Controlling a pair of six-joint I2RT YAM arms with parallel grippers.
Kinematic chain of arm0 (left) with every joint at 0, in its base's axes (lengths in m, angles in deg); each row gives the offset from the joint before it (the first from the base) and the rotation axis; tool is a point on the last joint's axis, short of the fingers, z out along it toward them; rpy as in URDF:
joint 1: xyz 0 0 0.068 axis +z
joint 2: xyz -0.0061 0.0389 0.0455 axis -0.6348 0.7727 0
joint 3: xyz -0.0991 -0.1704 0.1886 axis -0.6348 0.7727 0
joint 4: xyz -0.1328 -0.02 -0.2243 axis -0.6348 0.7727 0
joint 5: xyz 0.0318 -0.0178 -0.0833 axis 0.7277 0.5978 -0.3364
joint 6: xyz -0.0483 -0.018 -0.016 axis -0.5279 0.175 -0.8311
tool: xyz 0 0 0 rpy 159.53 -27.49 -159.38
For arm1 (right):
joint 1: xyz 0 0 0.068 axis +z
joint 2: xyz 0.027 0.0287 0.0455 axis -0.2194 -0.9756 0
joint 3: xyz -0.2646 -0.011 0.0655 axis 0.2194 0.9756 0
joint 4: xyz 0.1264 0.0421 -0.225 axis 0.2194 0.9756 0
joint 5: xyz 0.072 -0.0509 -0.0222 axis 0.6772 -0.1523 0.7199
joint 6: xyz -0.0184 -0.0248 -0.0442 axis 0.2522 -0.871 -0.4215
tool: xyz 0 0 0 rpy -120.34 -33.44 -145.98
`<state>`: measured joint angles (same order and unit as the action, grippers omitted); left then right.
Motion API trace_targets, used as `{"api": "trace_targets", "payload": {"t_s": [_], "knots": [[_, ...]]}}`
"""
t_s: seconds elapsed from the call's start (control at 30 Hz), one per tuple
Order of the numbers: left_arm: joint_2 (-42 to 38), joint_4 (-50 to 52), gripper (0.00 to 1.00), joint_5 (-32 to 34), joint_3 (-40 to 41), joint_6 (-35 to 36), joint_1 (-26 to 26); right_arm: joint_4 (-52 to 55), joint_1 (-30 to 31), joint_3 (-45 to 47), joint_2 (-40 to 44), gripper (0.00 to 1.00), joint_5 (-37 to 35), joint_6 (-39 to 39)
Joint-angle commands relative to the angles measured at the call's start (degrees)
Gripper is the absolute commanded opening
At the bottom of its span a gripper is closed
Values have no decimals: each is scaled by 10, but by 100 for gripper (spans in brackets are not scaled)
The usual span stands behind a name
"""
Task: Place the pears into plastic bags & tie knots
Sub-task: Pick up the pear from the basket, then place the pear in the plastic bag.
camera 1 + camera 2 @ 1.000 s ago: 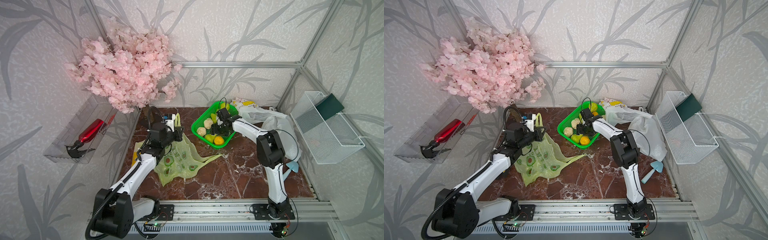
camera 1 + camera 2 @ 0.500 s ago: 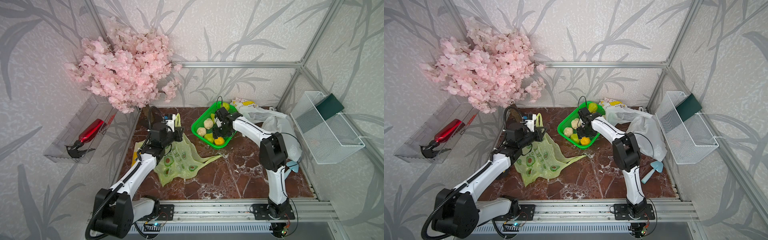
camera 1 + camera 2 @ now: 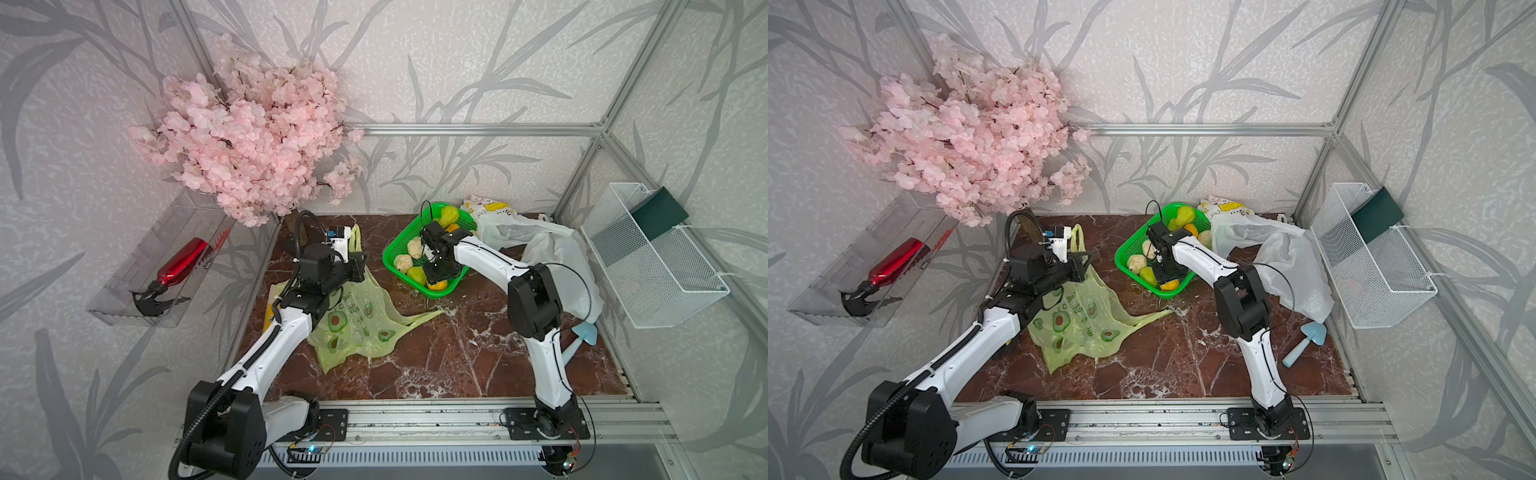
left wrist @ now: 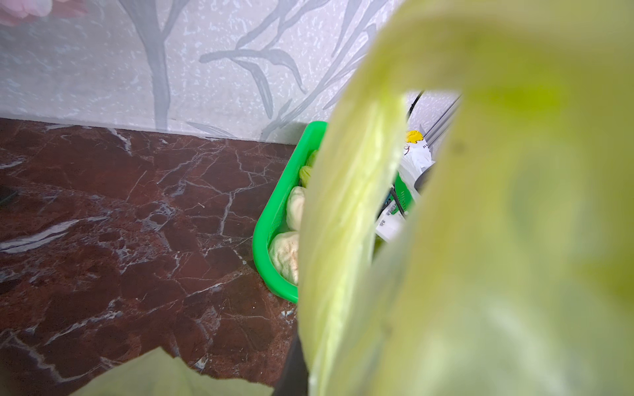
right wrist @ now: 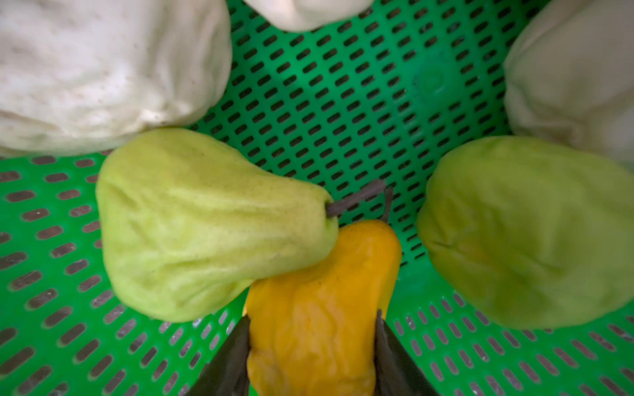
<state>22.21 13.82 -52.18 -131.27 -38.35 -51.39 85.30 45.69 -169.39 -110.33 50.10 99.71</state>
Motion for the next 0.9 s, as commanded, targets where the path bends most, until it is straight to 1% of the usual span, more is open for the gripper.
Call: {"api": "trace_targets", "payload": {"t_s": [0.0, 0.07, 0.17, 0.27, 0.4, 0.47, 0.57, 0.63, 0.67, 0.77, 0.87], "knots": [[-11, 1, 0, -2, -20, 7, -4, 3, 3, 4, 80, 23, -13, -3], [-10, 0, 0, -4, -23, 6, -4, -7, 3, 15, 112, 22, 9, 1], [-11, 4, 0, -8, -26, 6, -5, -30, 10, 43, 162, 22, 62, 24], [-14, 18, 0, -11, -29, 8, -6, -79, 42, 99, 204, 21, 108, 80], [-22, 45, 0, -24, -42, 12, -12, -170, 95, 182, 243, 20, 107, 172], [-25, 56, 0, -28, -47, 17, -15, -197, 111, 203, 254, 20, 116, 209], [-28, 60, 0, -37, -46, 23, -17, -232, 135, 229, 266, 18, 153, 255], [-30, 56, 0, -48, -45, 18, -17, -235, 155, 233, 260, 18, 168, 265], [-31, 54, 0, -56, -45, 13, -17, -243, 162, 237, 253, 18, 178, 291], [-38, 59, 0, -67, -47, 1, -23, -307, 168, 247, 232, 17, 223, 346], [-56, 64, 0, -60, -39, -13, -29, -386, 173, 256, 223, 16, 233, 421]]}}
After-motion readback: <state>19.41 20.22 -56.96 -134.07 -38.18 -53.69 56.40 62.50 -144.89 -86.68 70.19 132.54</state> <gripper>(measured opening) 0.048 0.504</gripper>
